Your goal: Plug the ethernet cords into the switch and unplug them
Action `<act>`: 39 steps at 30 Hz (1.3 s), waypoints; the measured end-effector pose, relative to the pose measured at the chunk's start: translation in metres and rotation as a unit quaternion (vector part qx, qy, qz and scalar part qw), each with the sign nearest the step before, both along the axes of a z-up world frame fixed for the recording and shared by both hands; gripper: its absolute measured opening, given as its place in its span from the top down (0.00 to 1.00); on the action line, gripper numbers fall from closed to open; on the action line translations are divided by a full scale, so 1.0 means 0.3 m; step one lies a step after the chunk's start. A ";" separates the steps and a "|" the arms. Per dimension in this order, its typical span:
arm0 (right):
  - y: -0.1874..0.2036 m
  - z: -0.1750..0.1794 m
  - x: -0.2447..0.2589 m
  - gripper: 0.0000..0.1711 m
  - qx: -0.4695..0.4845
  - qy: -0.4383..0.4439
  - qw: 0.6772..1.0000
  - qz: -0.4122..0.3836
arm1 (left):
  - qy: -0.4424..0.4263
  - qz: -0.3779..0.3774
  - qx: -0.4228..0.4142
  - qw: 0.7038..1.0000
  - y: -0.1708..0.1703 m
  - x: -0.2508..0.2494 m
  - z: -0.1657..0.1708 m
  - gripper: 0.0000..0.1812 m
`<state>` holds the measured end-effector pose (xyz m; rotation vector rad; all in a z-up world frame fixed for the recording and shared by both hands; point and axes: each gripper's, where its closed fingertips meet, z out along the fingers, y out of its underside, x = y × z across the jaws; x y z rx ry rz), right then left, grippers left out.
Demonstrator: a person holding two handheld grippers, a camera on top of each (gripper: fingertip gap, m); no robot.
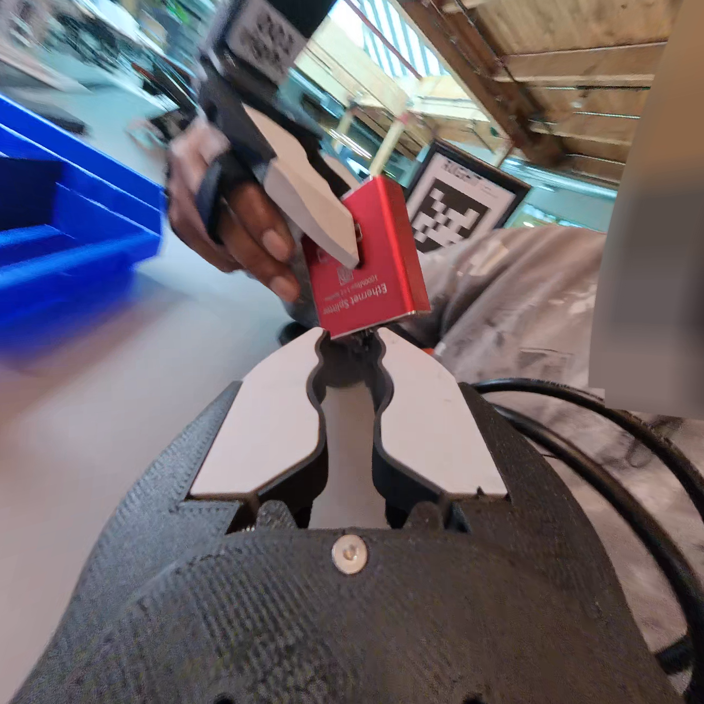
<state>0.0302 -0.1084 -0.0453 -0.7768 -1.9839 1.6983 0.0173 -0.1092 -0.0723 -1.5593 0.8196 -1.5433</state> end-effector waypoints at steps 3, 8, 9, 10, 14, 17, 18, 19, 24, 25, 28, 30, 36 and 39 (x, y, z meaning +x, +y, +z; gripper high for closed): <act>0.023 0.023 -0.009 0.85 -0.027 0.022 0.999 -0.014 | 0.015 0.079 0.053 0.995 0.062 -0.057 0.028 0.87; 0.034 0.102 0.002 0.85 -0.068 0.081 0.994 -0.015 | 0.031 0.226 0.122 0.966 0.185 -0.206 0.093 0.88; 0.030 0.117 0.007 0.85 -0.073 0.091 0.993 -0.012 | 0.029 0.241 0.126 0.962 0.200 -0.234 0.115 0.88; 0.024 0.133 0.011 0.85 -0.079 0.102 0.992 -0.008 | 0.025 0.246 0.129 0.960 0.207 -0.253 0.139 0.88; -0.004 0.180 0.032 0.85 -0.101 0.133 0.986 0.017 | 0.077 0.238 0.168 0.954 0.217 -0.225 0.173 0.88; -0.005 0.210 0.031 0.85 -0.107 0.157 0.982 0.006 | 0.093 0.209 0.204 0.952 0.200 -0.133 0.199 0.87; 0.002 0.217 0.030 0.85 -0.103 0.163 0.981 -0.005 | 0.088 0.200 0.217 0.952 0.189 -0.105 0.219 0.87; 0.012 0.226 0.030 0.85 -0.099 0.170 0.980 -0.017 | 0.083 0.191 0.228 0.951 0.178 -0.081 0.242 0.87; 0.078 0.269 0.057 0.85 -0.074 0.202 0.973 -0.078 | 0.071 0.165 0.270 0.946 0.129 -0.030 0.360 0.85; 0.089 0.278 0.065 0.85 -0.069 0.209 0.972 -0.086 | 0.076 0.161 0.276 0.945 0.121 -0.022 0.375 0.84; 0.123 0.303 0.070 0.85 -0.052 0.226 0.964 -0.126 | 0.124 0.166 0.295 0.933 0.122 0.007 0.381 0.81; 0.132 0.319 0.070 0.85 -0.044 0.238 0.959 -0.147 | 0.171 0.177 0.314 0.917 0.133 0.030 0.367 0.78; 0.160 0.352 0.060 0.84 -0.044 0.261 0.943 -0.199 | 0.238 0.210 0.383 0.868 0.147 0.044 0.355 0.84; 0.157 0.340 0.034 0.84 -0.049 0.263 0.942 -0.203 | 0.196 0.174 0.351 0.899 0.123 0.049 0.346 0.80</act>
